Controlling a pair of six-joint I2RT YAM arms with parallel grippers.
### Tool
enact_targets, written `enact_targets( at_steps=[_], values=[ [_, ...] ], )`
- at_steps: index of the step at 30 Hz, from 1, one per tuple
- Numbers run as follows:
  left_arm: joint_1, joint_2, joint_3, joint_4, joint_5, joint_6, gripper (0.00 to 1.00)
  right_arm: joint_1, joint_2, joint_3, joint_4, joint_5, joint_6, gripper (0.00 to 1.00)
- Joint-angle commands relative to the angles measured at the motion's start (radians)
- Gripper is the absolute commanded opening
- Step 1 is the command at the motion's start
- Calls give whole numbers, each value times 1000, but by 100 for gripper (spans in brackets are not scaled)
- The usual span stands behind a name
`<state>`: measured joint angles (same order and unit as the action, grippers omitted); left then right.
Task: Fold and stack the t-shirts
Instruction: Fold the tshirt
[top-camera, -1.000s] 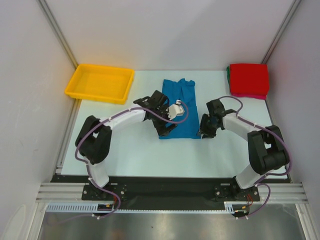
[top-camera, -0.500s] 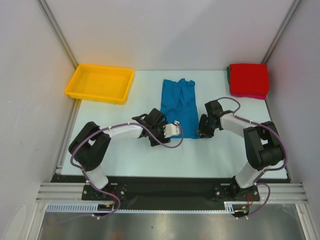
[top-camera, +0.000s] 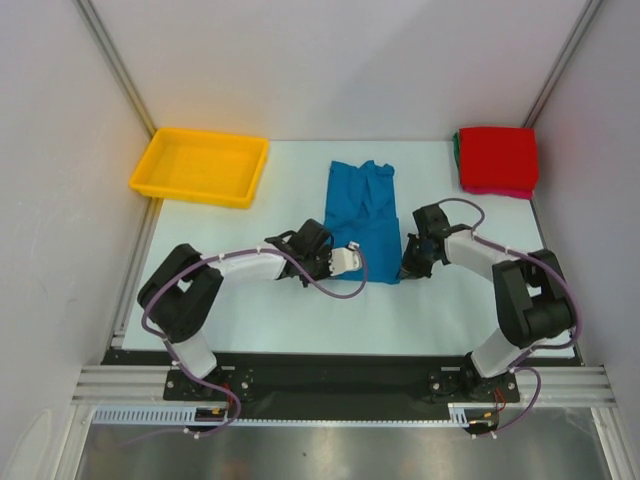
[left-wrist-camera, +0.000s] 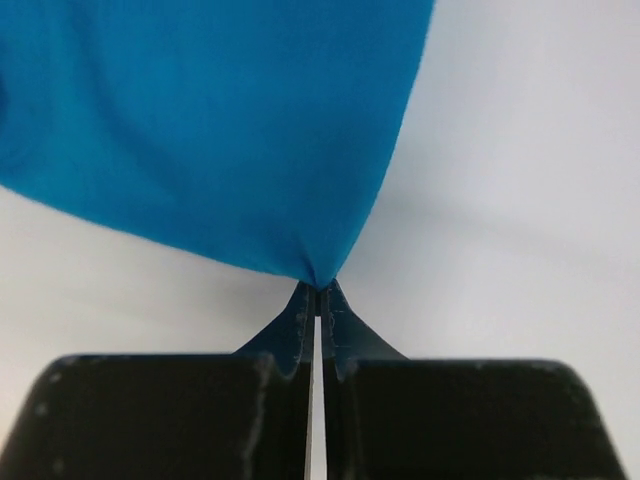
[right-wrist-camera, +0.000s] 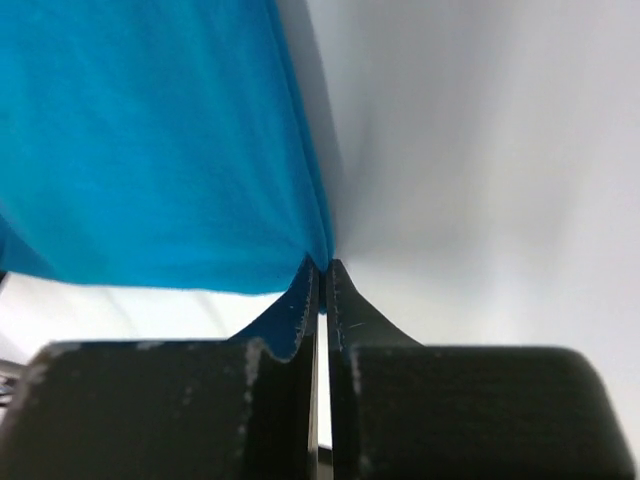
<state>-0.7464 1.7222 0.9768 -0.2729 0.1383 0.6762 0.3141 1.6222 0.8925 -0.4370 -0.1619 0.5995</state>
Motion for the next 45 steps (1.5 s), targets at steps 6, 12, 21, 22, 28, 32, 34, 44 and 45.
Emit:
enact_targets(
  at_steps=[6, 12, 21, 22, 28, 32, 34, 44, 45],
  values=[
    [-37, -264, 0, -331, 118, -136, 0, 120, -304, -53, -428, -11, 37, 0],
    [-181, -415, -33, -639, 228, -140, 0, 293, -533, -89, -641, -85, 219, 0],
    [-107, -440, 177, -787, 366, -73, 0, 265, -536, 11, -734, -185, 212, 0],
    [-72, -408, 204, -786, 394, -69, 0, 229, -513, 19, -705, -198, 189, 0],
    [122, -161, 450, -740, 426, -69, 1, -15, -267, 252, -622, -177, -29, 0],
    [165, 19, 632, -730, 379, -79, 0, -66, -87, 319, -511, -197, -64, 0],
    [191, 121, 730, -710, 354, -99, 0, -102, -6, 348, -464, -183, -76, 0],
    [263, 398, 1004, -657, 270, -196, 0, -156, 182, 531, -347, -146, -49, 0],
    [265, 405, 1002, -643, 261, -199, 0, -167, 194, 536, -330, -137, -44, 0]
  ],
)
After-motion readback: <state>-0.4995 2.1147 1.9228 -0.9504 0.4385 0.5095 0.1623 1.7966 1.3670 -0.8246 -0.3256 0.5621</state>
